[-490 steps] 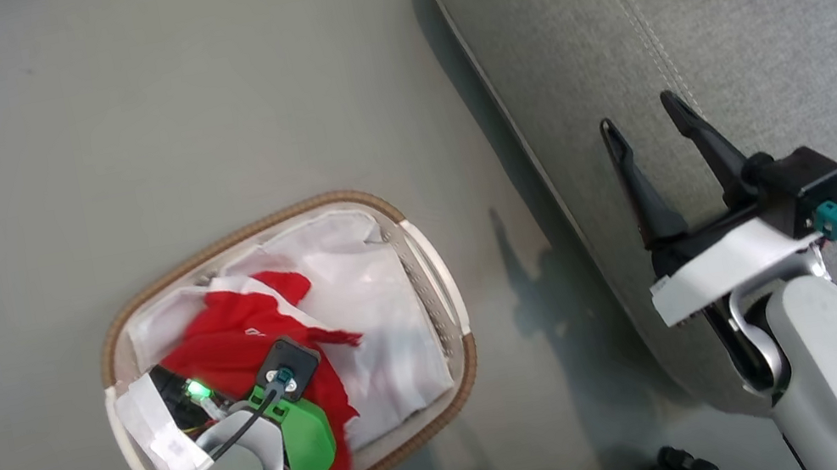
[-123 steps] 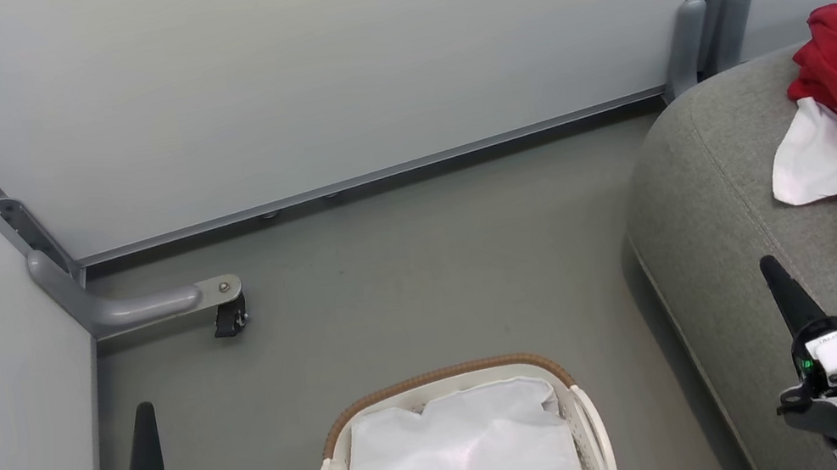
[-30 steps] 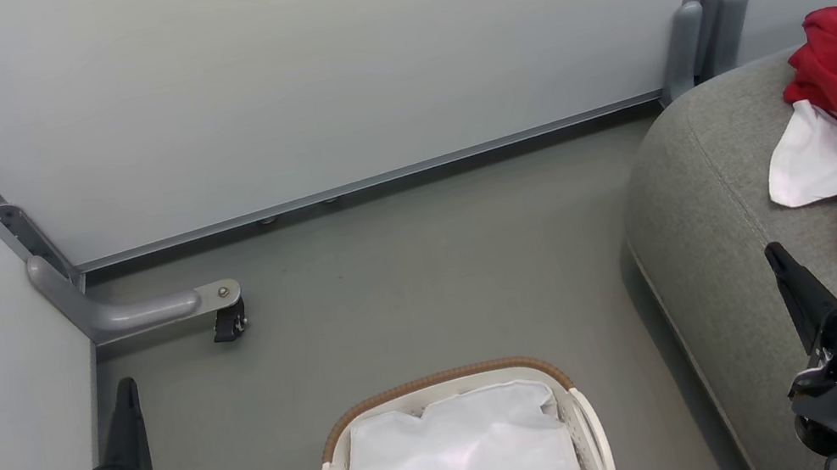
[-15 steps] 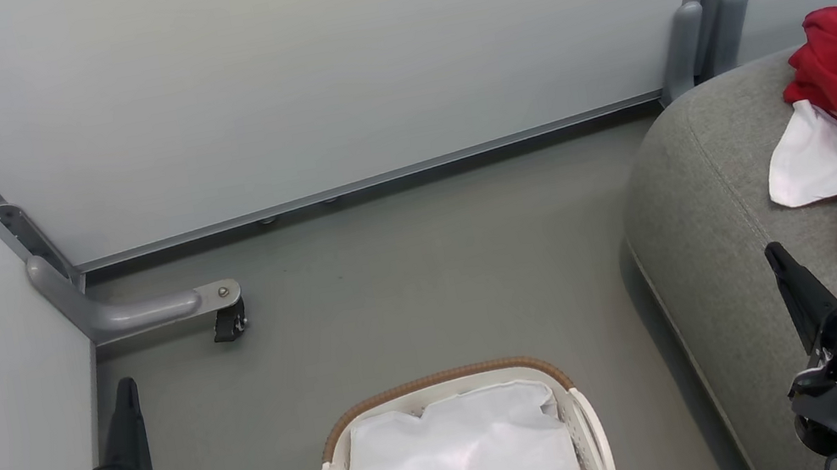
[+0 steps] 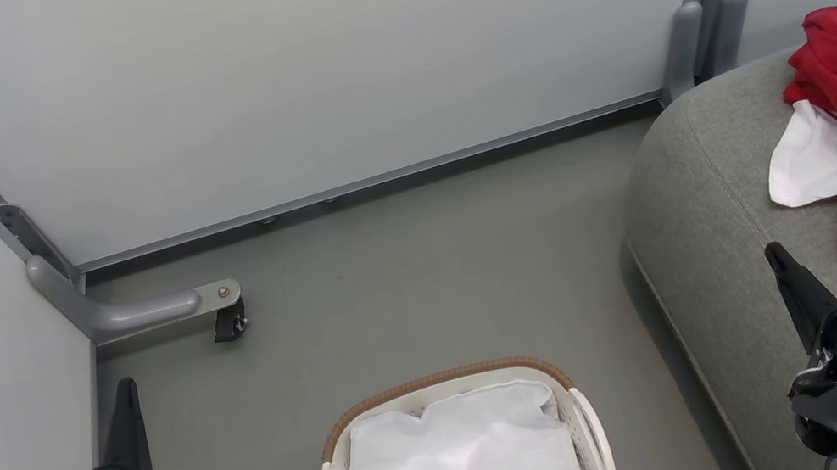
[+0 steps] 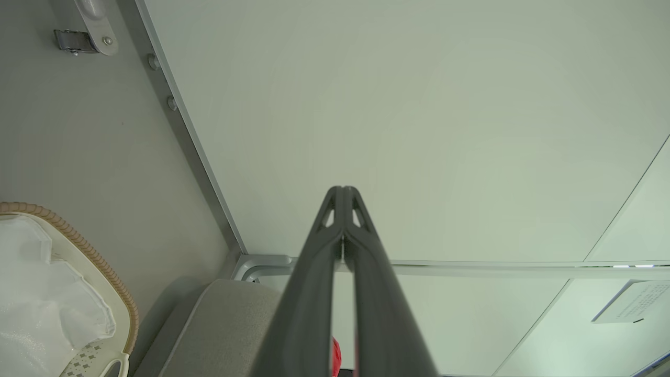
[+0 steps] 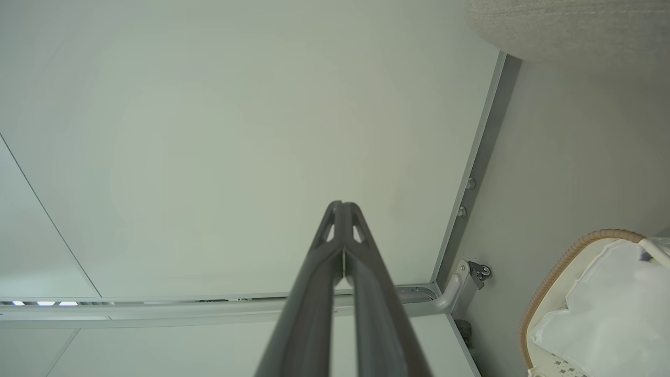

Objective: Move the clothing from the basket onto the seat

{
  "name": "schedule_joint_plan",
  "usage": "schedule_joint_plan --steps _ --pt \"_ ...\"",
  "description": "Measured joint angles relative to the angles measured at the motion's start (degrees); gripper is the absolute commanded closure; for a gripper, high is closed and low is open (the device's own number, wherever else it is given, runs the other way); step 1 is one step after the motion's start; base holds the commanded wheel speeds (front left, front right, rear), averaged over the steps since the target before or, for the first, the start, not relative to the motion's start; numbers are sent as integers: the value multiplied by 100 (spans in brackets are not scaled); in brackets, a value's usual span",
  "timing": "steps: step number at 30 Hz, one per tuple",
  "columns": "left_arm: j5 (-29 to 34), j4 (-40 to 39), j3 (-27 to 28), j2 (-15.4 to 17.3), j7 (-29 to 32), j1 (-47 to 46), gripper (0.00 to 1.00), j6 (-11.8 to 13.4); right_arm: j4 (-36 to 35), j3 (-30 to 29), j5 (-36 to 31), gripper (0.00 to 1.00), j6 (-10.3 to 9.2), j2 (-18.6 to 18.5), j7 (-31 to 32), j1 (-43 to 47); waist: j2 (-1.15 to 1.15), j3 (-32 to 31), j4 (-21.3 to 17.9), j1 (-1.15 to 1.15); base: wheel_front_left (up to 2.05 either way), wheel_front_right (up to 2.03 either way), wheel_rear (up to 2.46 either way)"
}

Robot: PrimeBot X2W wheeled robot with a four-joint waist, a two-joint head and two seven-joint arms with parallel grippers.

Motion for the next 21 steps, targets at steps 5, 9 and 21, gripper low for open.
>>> schedule_joint_plan --steps 5,9,21 --pt "0 0 0 0 0 0 100 0 0 0 0 100 0 0 0 1 0 0 0 0 0 0 0" --pt "1 0 1 0 0 0 100 0 0 0 0 100 0 0 0 1 0 0 0 0 0 0 0" --pt "1 0 1 -1 0 0 100 0 0 0 0 100 0 0 0 1 0 0 0 0 0 0 0"
